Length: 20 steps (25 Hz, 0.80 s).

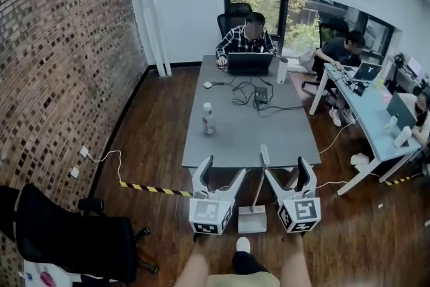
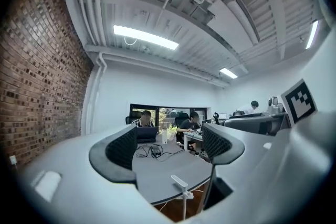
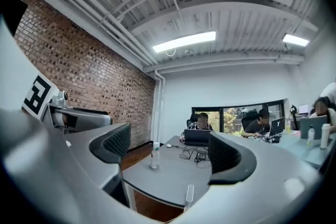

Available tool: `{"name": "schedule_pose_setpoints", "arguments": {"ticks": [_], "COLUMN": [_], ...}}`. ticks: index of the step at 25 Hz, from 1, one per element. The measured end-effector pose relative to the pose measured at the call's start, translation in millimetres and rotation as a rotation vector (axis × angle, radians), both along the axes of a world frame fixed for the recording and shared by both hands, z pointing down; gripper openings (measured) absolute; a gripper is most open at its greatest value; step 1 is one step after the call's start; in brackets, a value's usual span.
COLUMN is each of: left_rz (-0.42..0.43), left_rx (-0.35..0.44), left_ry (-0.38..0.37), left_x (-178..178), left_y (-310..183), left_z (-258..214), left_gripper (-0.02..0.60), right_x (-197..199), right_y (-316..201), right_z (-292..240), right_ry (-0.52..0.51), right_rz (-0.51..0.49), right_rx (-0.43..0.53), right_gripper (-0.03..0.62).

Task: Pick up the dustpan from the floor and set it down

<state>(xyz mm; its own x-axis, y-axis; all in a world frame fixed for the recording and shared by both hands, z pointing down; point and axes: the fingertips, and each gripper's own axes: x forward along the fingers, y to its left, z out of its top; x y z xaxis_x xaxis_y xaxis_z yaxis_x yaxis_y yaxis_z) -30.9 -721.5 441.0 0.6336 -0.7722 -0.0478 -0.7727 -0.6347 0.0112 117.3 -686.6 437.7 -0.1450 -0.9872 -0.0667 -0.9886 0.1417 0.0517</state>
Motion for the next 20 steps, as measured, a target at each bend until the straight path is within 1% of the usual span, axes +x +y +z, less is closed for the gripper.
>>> {"name": "schedule_pose_setpoints", "arguments": {"ticks": [4,7,10,15,18,20], "left_rz": [0.005,-0.012,-0.022,0.030,0.079,0.100], "left_rx": [0.019,0.014,-0.004,-0.082,-0.099,-0.104], "left_ry": [-0.022,-0.038,-0.034,-0.093,-0.118,-0.130], "left_x": [28,47,64,91,104,110], "left_y": [-45,-72,-96,-118,-126,-128], "left_z": [4,13,34,74,91,98], "left_gripper": [0.371,0.371,0.365,0.364,0.367,0.367], "right_x": [36,66,88,103,107,106], "right_y": [-40,-61,-81,-85,-83,-79], "right_z": [12,39,73,158,218,258], "right_ry": [-0.019,-0.028,-0.023,-0.028,-0.095,-0.113], "right_rz": [0.012,0.024,0.022,0.034,0.048,0.061], "right_rx": [-0.010,-0.052,-0.097,-0.219,-0.302,-0.358], "right_gripper": [0.466,0.466,0.466,0.466,0.466,0.466]}}
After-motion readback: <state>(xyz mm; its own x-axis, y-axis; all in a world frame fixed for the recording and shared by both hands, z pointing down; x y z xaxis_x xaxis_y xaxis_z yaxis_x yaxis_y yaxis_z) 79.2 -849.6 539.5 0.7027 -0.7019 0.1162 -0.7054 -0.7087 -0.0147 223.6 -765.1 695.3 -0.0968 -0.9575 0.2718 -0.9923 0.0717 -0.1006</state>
